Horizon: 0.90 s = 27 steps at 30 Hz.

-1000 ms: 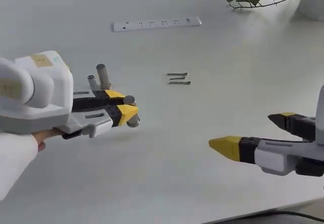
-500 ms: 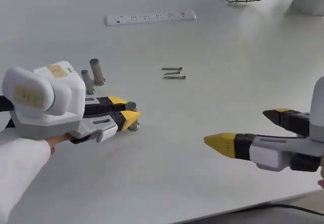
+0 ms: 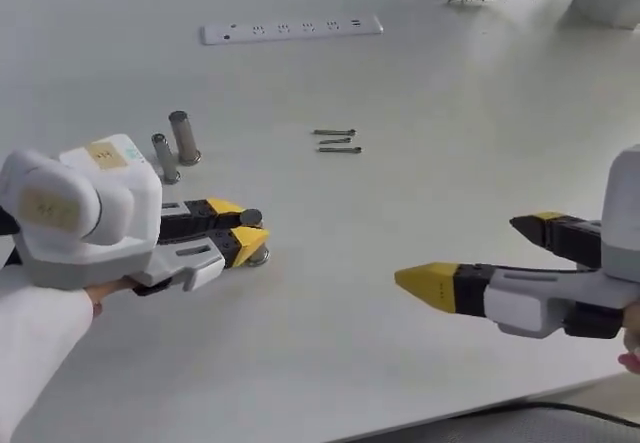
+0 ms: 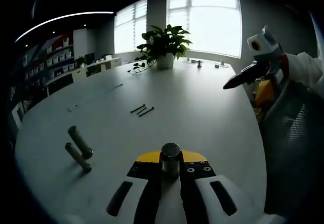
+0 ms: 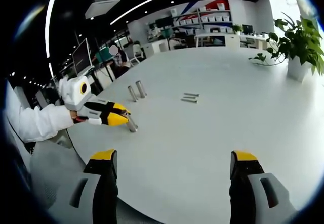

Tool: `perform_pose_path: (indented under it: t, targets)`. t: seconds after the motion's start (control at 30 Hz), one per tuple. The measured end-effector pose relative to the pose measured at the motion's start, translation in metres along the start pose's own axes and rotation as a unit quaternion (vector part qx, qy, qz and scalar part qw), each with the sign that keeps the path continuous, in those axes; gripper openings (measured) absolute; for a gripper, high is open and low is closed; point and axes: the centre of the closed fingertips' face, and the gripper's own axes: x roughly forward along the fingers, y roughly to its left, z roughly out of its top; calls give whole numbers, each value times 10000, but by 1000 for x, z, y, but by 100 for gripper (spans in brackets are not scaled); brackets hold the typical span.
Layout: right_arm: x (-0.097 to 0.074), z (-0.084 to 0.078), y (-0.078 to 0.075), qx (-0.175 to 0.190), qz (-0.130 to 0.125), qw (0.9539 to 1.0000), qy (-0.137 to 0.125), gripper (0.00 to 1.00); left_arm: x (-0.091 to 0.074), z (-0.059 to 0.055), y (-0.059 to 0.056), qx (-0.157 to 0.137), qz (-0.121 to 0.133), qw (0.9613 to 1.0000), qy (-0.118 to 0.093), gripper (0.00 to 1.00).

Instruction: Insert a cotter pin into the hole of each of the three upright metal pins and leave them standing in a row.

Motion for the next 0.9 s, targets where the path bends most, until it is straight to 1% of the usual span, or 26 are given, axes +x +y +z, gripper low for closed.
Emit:
perform_pose_path:
  t: [0.13, 0.23, 0.3, 0.37, 0.63, 0.73, 0.77, 0.8, 0.83, 0.87, 0.9]
  targets:
    - [1, 2, 2, -16, 17, 10000, 1, 90, 2, 0, 1, 15, 16, 10000, -39, 10]
    - [2, 1, 3, -40, 31, 10000, 16, 90, 2, 1, 0, -73, 30, 9999, -133, 10]
    - [3, 1, 3, -42, 39, 10000, 38, 90, 2, 0, -1, -42, 59, 9998, -181, 10]
    - [3, 0, 4, -49, 41, 10000, 48, 90, 2, 0, -1, -74, 35, 9997, -243, 11]
    - [3, 0, 4, -49, 42, 10000, 45, 90, 2, 1, 0, -150, 56, 9993, -335, 11]
    - [3, 0, 4, -47, 43, 10000, 47, 90, 2, 0, 0, -168, 47, 9993, -325, 11]
    - [3, 0, 4, -46, 46, 10000, 47, 90, 3, -1, 0, -162, 46, 9994, -295, 11]
    - [3, 0, 4, -45, 47, 10000, 48, 90, 3, -4, 1, -134, 47, 9997, -209, 11]
    - [2, 0, 4, -48, 48, 10000, 43, 90, 4, -7, 0, -169, 40, 9997, -147, 12]
    - [2, 1, 4, -46, 48, 10000, 36, 90, 4, -9, -1, -292, -23, 9995, -128, 15]
    - [2, 1, 4, -44, 48, 10000, 35, 90, 3, -9, -2, -350, -47, 9992, -163, 18]
